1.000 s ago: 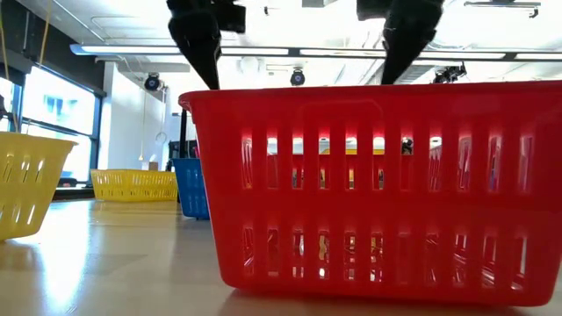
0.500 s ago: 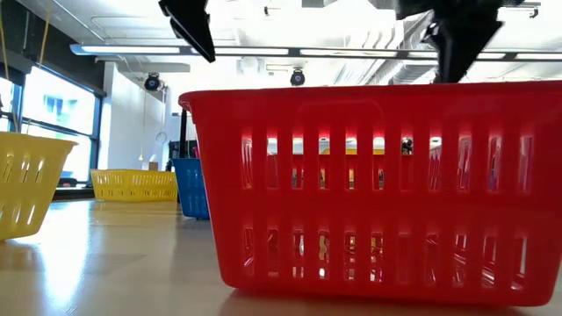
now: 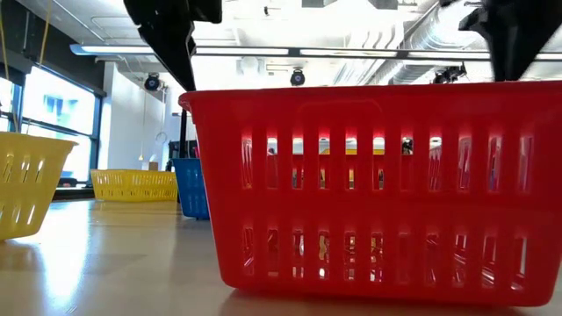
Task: Stack baskets on shelf by color
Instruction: Put the bottom right blue bin on the shelf
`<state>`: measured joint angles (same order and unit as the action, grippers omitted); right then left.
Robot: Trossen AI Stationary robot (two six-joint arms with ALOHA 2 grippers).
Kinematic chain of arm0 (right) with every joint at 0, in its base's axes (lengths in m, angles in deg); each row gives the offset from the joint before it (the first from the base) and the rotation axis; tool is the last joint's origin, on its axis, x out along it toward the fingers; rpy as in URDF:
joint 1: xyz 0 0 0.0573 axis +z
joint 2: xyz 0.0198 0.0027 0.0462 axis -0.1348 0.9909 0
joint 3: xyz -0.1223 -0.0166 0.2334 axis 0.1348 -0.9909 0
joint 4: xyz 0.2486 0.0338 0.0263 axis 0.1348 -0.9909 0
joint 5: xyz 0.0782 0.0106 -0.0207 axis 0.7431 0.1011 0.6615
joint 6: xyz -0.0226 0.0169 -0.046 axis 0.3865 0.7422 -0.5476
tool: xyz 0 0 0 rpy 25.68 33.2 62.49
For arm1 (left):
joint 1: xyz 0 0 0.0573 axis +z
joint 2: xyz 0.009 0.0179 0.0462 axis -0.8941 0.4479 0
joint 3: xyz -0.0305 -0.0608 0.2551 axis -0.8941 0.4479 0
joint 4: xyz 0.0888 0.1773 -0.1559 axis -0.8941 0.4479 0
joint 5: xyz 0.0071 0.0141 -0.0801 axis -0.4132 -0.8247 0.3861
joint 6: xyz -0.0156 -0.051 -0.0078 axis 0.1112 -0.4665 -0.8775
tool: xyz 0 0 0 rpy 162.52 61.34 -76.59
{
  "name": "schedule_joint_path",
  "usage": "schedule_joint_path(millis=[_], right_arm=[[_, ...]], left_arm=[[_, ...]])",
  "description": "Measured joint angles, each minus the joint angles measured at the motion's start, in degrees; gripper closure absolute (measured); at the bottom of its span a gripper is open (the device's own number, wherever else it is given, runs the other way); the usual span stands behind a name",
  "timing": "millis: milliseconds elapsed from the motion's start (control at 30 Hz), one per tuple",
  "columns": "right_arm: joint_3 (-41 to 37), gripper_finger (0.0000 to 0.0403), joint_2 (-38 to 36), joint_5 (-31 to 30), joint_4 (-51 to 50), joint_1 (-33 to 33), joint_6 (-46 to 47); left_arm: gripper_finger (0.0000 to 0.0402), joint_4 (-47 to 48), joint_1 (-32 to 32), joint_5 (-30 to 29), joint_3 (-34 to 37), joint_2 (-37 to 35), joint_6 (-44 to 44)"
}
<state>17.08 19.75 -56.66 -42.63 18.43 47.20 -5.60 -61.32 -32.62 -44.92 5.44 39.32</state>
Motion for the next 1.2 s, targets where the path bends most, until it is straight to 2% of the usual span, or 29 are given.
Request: schedule_joint_path(millis=[233, 467, 667, 933, 1200], right_arm=[[-8.4, 0.0302, -5.0, 5.3, 2.2, 2.7, 3.6], [-16.6, 0.0302, -14.6, 11.6, 12.5, 3.6, 0.5], [-22.9, 0.0302, -20.7, 13.9, 19.2, 3.6, -0.5], [-27.0, 0.0302, -20.1, 14.8, 22.3, 3.6, -0.6], [-29.0, 0.0302, -15.7, 15.7, 23.9, 3.6, -0.6]], left_arm=[[0.0227, -1.5, 0.0, 0.3, 0.0, 0.0, 0.2], [0.0227, -2.1, 0.2, 0.3, 0.0, 0.0, 1.2], [0.0227, -2.7, 0.2, 0.3, 0.0, 0.0, 1.0], [0.0227, -2.6, 0.2, 0.5, 0.0, 0.0, -0.4], [0.0227, -2.6, 0.2, 0.5, 0.0, 0.0, -0.5]])
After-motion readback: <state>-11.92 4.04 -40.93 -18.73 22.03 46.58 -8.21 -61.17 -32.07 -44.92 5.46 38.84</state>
